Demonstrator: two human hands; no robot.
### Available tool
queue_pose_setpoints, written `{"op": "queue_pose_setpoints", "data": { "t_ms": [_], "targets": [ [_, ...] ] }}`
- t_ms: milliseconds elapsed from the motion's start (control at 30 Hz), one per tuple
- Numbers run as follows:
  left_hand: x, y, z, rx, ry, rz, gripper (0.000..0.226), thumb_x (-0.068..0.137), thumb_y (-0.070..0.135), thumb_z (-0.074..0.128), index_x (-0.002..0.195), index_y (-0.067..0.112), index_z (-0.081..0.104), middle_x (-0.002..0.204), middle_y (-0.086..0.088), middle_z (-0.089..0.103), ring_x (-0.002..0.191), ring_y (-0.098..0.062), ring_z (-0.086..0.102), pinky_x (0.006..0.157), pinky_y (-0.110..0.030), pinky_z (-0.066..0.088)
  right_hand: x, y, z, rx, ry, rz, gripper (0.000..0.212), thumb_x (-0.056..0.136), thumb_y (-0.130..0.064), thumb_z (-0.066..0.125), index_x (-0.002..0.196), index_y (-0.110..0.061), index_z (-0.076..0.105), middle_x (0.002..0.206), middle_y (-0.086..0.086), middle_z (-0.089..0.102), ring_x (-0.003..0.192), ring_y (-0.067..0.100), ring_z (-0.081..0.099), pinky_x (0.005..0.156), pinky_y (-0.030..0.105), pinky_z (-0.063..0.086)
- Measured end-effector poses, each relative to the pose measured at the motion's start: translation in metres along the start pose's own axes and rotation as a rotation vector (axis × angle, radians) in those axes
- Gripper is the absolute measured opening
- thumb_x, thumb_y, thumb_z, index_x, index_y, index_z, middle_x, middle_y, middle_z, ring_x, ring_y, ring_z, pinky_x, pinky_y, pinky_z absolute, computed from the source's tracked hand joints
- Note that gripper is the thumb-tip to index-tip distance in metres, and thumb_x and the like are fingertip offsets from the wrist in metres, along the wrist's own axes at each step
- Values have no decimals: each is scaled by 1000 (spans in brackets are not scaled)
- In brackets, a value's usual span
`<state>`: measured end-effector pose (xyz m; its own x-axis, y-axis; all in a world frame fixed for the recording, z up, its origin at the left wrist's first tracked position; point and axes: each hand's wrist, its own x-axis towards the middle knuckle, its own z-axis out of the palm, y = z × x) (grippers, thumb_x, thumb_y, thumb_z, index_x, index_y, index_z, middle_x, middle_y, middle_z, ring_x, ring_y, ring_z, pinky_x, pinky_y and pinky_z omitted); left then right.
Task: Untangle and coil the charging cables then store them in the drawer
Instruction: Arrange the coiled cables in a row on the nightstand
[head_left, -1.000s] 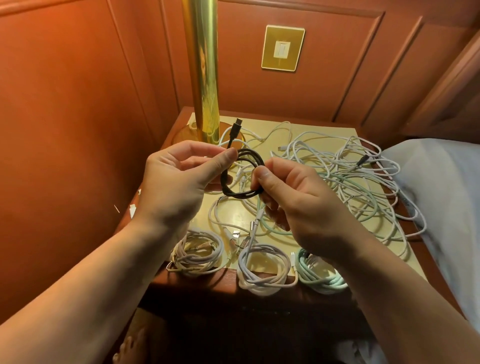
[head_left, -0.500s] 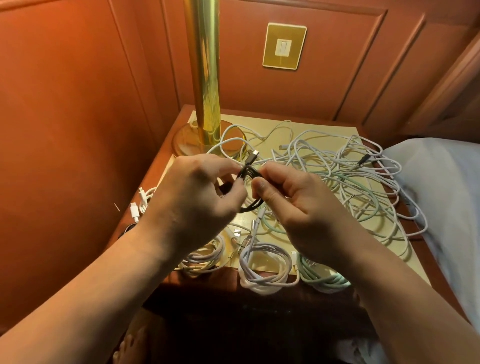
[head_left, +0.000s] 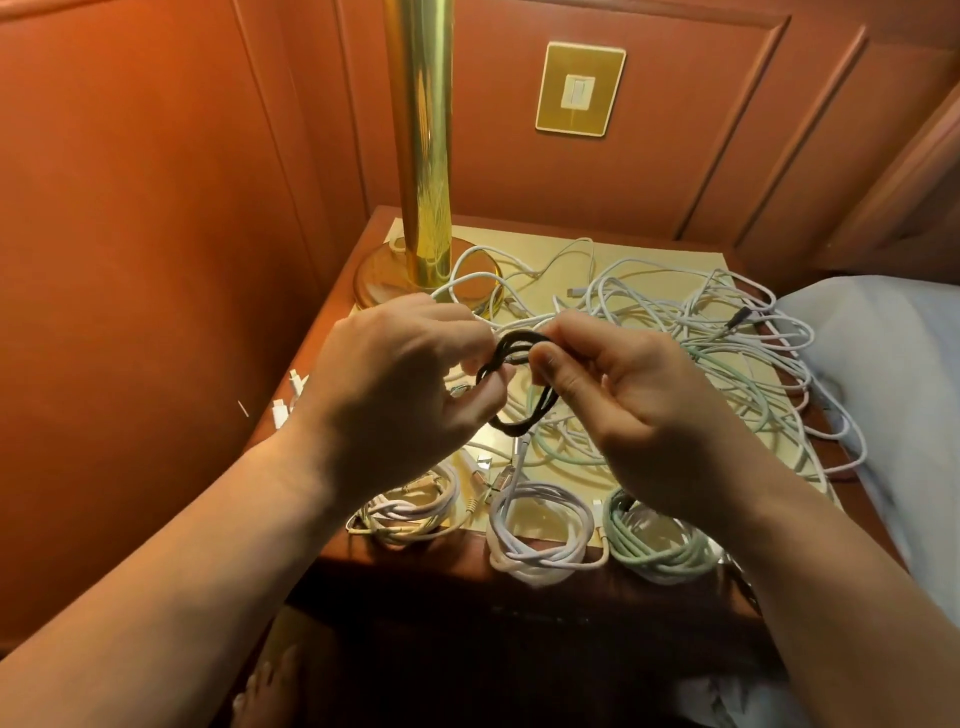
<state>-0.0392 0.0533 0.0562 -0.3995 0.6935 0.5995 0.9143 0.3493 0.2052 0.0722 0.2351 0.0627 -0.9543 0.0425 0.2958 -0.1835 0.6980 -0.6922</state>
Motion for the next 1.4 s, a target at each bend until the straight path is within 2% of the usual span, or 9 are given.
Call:
{"op": "queue_pose_setpoints", "data": {
  "t_ms": [233,300,367,533,633,933,1233,1300,1400],
  "targets": [
    [2,0,1,-873,-164,-363,17,93,28,72,92,13,79,78,-5,72,68,-10,61,57,-16,42,0,1,3,27,195,58,26,108,-34,50,88,-24,63,54,-9,47,47,8,40,46,21,27],
    [3,0,4,-1022,-152,-437,20,89,32,73,91,13,80,81,-16,71,66,-28,57,52,-20,40,1,2,3,15,215,75,27,109,-34,51,87,-22,64,55,-6,47,48,9,41,47,25,29],
    [4,3,6,-1097,-147,-491,18,88,31,72,88,15,80,81,-17,71,70,-41,55,49,-22,39,1,2,3,23,222,93,28,109,-34,51,86,-22,64,55,-5,47,49,9,41,47,26,29],
    [5,7,5,-1243,-200,-611,15,85,29,71,79,19,80,76,-3,73,76,-20,62,53,-23,40,4,3,3,274,145,183,34,107,-41,47,84,-20,61,63,-2,48,59,17,44,54,38,38],
    [6,2,5,-1323,-304,-596,15,88,28,73,76,21,80,75,0,70,73,-16,61,55,-23,40,7,2,-1,598,35,308,35,104,-40,49,77,-19,61,71,4,50,63,14,46,57,25,39],
    [3,-10,10,-1670,-523,-463,24,83,42,80,85,19,77,85,0,65,73,-13,60,60,-26,42,12,3,3,1158,-223,451,29,86,-46,64,70,-22,64,73,-1,51,64,11,43,61,29,35],
    [-5,-16,3,-1778,-461,-454,20,92,35,72,84,17,72,88,2,66,70,-10,58,59,-24,40,23,-3,19,1282,-326,379,27,92,-44,58,76,-23,62,75,-3,43,62,9,40,62,28,33],
    [-2,-16,-4,-1600,-343,-570,23,97,29,64,79,18,72,81,4,65,65,-8,55,54,-21,39,30,-3,27,1215,-232,412,31,100,-43,51,77,-23,58,76,0,32,62,11,34,59,26,33],
    [-3,-24,-19,-1156,-187,-719,26,92,34,66,75,18,75,72,2,66,63,-9,53,54,-22,40,38,-5,38,823,-67,404,39,111,-37,41,79,-21,57,70,-3,41,61,11,37,57,25,32]
  ]
}}
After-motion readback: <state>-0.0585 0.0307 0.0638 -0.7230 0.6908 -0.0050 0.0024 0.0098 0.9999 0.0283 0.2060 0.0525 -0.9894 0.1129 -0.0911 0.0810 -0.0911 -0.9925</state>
